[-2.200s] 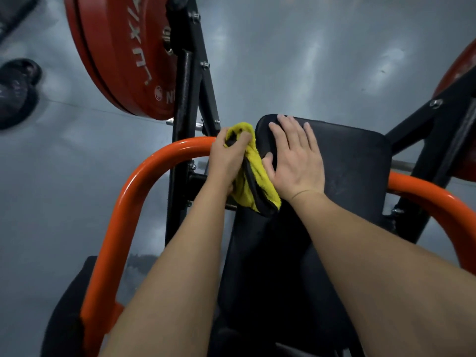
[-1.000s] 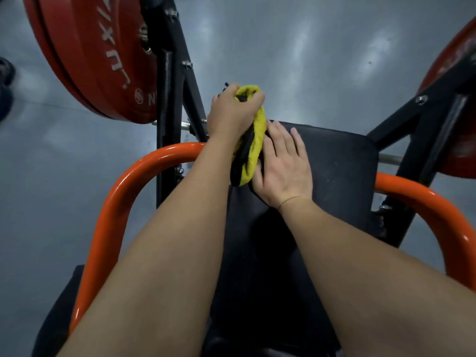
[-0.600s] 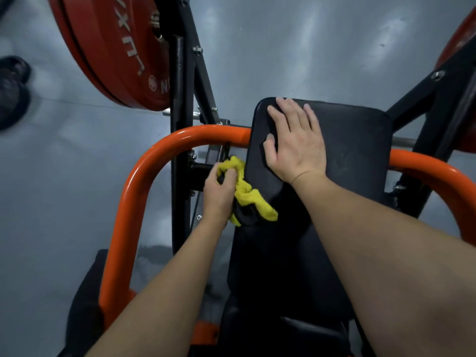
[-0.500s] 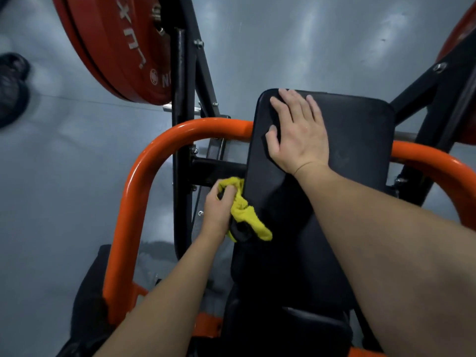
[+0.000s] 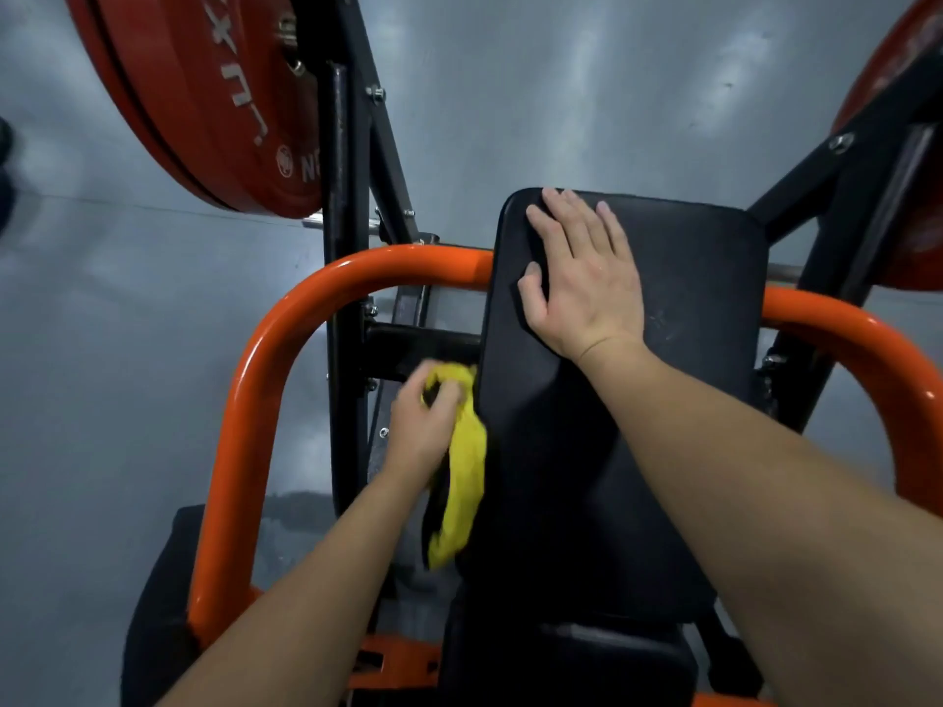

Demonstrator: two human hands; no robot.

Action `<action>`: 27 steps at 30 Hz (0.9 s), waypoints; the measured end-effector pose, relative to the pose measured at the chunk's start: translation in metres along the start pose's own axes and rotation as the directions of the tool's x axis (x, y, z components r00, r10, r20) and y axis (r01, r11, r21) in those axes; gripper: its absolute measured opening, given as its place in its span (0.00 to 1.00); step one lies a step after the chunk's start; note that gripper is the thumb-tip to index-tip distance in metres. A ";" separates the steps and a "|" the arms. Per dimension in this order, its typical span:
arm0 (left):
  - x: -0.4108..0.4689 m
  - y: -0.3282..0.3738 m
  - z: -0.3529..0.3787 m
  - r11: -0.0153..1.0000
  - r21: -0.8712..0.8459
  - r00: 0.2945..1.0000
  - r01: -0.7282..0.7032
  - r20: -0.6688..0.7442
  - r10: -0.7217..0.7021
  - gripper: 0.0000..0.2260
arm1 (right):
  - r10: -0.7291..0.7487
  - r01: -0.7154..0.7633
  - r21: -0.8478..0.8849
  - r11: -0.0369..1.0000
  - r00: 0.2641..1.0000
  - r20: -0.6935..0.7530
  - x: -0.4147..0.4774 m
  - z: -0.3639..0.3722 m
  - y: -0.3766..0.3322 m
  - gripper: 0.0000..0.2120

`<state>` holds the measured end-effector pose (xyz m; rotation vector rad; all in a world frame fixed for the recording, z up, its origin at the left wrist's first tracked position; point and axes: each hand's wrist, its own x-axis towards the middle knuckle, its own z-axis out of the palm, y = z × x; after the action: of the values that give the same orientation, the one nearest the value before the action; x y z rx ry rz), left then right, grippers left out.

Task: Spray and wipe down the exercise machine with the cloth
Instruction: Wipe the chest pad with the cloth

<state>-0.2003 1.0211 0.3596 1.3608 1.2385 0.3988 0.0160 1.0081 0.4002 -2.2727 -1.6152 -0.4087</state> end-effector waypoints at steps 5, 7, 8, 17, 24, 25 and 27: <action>0.105 0.101 0.036 0.949 0.168 0.908 -0.267 -0.286 0.306 0.11 | -0.010 0.011 0.026 1.000 0.999 -0.040 0.002 0.004 0.003 0.28; 0.132 0.139 0.049 0.917 0.252 0.866 -0.310 -0.324 0.382 0.10 | -0.006 0.007 0.031 0.999 0.999 -0.038 0.002 0.005 0.004 0.29; 0.141 0.154 0.054 0.894 0.302 0.859 -0.330 -0.296 0.417 0.09 | -0.005 0.006 0.031 1.000 0.999 -0.034 0.002 0.005 0.004 0.29; 0.118 0.126 0.041 0.942 0.096 0.910 -0.321 -0.243 0.335 0.09 | -0.004 0.003 0.038 0.999 1.000 0.026 0.003 -0.001 0.004 0.31; 0.050 0.029 0.025 0.974 -0.194 0.980 -0.115 -0.183 0.079 0.05 | 0.007 -0.008 0.016 1.000 1.000 0.026 0.002 0.001 0.003 0.30; 0.040 0.016 0.025 0.972 -0.226 0.986 -0.064 -0.167 0.026 0.07 | 0.012 -0.012 0.016 1.000 1.000 0.015 0.001 0.002 0.003 0.30; 0.025 0.004 0.025 0.965 -0.260 0.988 -0.031 -0.154 -0.010 0.08 | 0.011 -0.011 0.012 1.000 1.000 0.006 0.001 0.002 0.003 0.30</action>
<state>-0.1686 1.0296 0.3458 1.1263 1.2551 0.6626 0.0189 1.0088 0.3980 -2.2753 -1.6029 -0.3882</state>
